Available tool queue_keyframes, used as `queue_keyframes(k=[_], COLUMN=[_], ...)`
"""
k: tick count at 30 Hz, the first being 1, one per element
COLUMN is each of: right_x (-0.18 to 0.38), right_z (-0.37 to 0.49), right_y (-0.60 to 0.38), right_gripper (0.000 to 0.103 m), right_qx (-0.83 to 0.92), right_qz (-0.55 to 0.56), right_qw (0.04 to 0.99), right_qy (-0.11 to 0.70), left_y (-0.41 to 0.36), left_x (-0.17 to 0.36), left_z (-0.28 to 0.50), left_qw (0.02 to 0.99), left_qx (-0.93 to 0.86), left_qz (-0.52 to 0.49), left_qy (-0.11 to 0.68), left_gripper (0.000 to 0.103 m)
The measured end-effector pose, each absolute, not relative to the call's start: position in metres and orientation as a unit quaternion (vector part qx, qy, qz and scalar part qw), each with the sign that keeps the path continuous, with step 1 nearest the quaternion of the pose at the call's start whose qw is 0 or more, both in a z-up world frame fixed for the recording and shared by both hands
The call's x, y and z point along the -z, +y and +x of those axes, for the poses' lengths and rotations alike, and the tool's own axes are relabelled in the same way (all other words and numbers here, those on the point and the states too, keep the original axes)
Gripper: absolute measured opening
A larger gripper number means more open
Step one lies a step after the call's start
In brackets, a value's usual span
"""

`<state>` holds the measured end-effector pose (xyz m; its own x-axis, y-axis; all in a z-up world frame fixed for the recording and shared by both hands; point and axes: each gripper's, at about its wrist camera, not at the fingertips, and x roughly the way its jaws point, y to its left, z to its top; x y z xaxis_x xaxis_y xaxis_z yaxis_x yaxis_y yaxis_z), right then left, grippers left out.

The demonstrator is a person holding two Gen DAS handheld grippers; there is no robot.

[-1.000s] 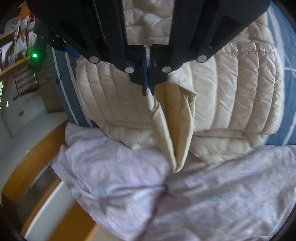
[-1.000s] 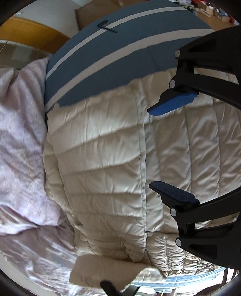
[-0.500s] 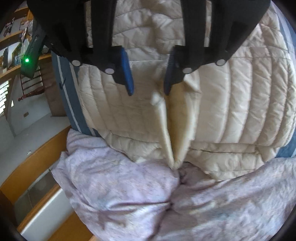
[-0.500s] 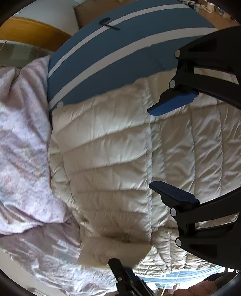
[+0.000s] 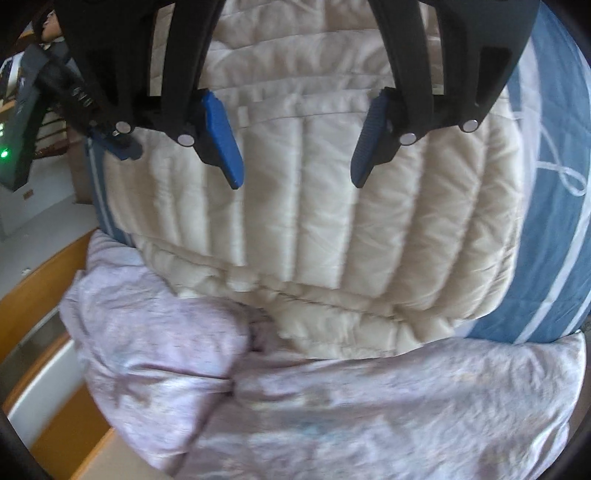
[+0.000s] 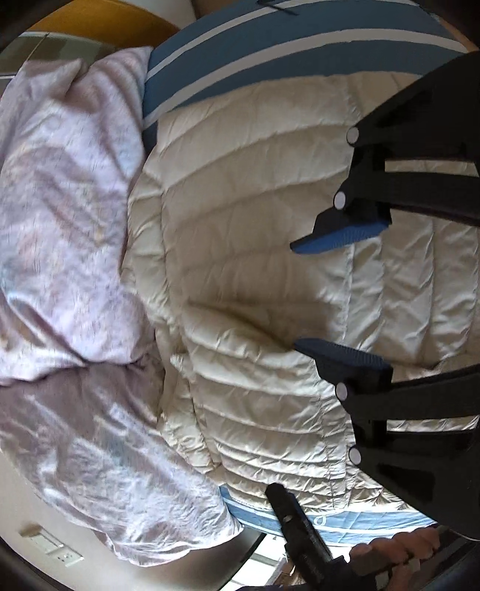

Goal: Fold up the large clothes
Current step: 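Lay the sleeve over the coat body and open the left gripper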

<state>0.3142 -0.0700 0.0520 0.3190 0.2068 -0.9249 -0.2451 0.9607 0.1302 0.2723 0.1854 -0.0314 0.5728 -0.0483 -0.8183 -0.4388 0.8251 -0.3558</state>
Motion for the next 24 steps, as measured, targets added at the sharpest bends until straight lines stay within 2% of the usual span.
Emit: queue_keyframes(k=[5, 24], right_x=[-0.045, 0.02], right_z=[0.321, 0.337], right_y=[-0.052, -0.038], right_gripper=[0.033, 0.029], right_qx=[-0.148, -0.087], right_qz=[-0.013, -0.056], right_qw=[0.806, 0.761], right_qy=[0.573, 0.641], left_y=[0.204, 0.228], left_x=[0.044, 0.086], left_z=[0.26, 0.252], left_qw=[0.838, 0.815], left_qx=[-0.142, -0.17], left_qz=[-0.261, -0.237], left_qy=[0.457, 0.501], left_gripper=[0.06, 0.06])
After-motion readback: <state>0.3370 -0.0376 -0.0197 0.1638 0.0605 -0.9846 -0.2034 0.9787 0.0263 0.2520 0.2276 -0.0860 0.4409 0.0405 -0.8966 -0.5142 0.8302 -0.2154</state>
